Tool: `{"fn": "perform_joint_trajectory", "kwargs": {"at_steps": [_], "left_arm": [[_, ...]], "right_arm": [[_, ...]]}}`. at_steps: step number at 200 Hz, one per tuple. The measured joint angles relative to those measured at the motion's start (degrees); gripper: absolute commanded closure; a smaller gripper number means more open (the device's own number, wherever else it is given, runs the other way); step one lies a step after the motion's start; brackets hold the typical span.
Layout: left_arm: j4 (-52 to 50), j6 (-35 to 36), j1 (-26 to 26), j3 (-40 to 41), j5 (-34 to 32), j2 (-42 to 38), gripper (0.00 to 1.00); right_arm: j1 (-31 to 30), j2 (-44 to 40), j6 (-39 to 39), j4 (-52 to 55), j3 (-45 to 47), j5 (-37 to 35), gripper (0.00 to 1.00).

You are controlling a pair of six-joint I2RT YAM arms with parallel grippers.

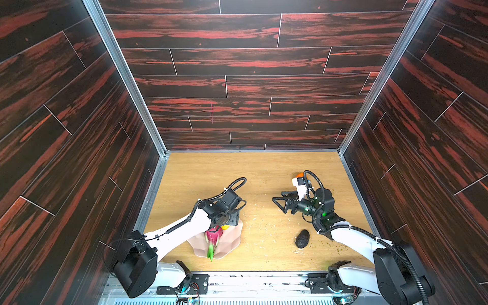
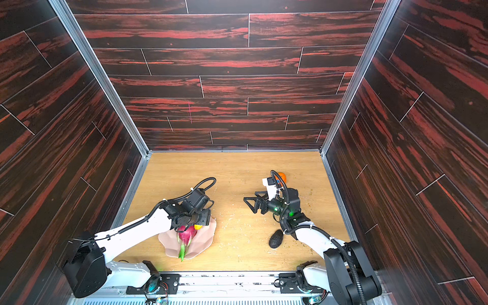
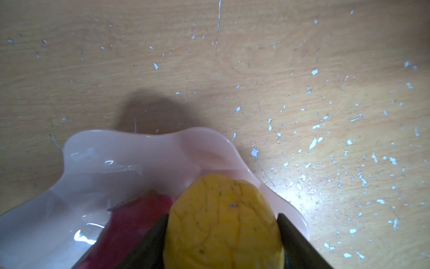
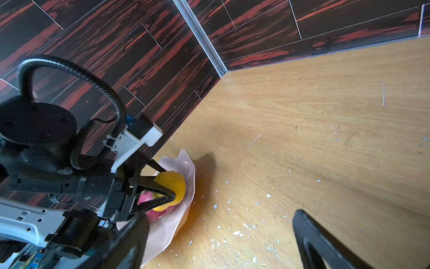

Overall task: Arrange fruit in a fruit bowl
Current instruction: Place the fruit in the fruit bowl, then pick up the fruit from the middle-right of the table.

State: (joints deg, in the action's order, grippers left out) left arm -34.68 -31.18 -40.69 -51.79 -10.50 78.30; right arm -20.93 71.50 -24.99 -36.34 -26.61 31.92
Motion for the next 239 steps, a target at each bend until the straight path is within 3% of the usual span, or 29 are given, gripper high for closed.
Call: {"fn": "perform_joint_trajectory", "kwargs": {"at_steps": [40, 82, 125, 146, 190, 219, 239], "left_arm": [[0.09, -0.24, 0.0, 0.0, 0.68, 0.31, 0.13], [-0.48, 0.68, 0.0, -2.32, 0.92, -1.09, 0.06], [5.25, 3.21, -1.05, -13.0, 1.81, 0.72, 0.03], [10.29, 4.24, -2.23, -22.8, 4.04, 9.88, 0.03], [12.68, 6.14, -6.43, -46.31, 8.44, 38.53, 0.03], [10.4, 6.58, -8.39, -54.95, 11.23, 49.92, 0.03], [9.79, 6.64, -9.27, -57.27, 13.31, 53.51, 0.03]], "right_arm": [[0.0, 0.0, 0.24, 0.37, 0.0, -0.11, 0.01], [0.7, -1.51, 0.13, 2.78, 0.02, -0.87, 0.01], [8.66, -12.13, -4.39, 9.88, 1.84, -4.07, 0.01], [9.79, -18.47, -6.4, 19.45, 3.02, -8.81, 0.01], [9.81, -37.75, -11.67, 41.2, 7.06, -18.49, 0.01], [10.05, -45.81, -12.59, 50.4, 6.21, -22.58, 0.01], [10.08, -49.68, -12.7, 55.17, 5.88, -24.52, 0.01]]}}
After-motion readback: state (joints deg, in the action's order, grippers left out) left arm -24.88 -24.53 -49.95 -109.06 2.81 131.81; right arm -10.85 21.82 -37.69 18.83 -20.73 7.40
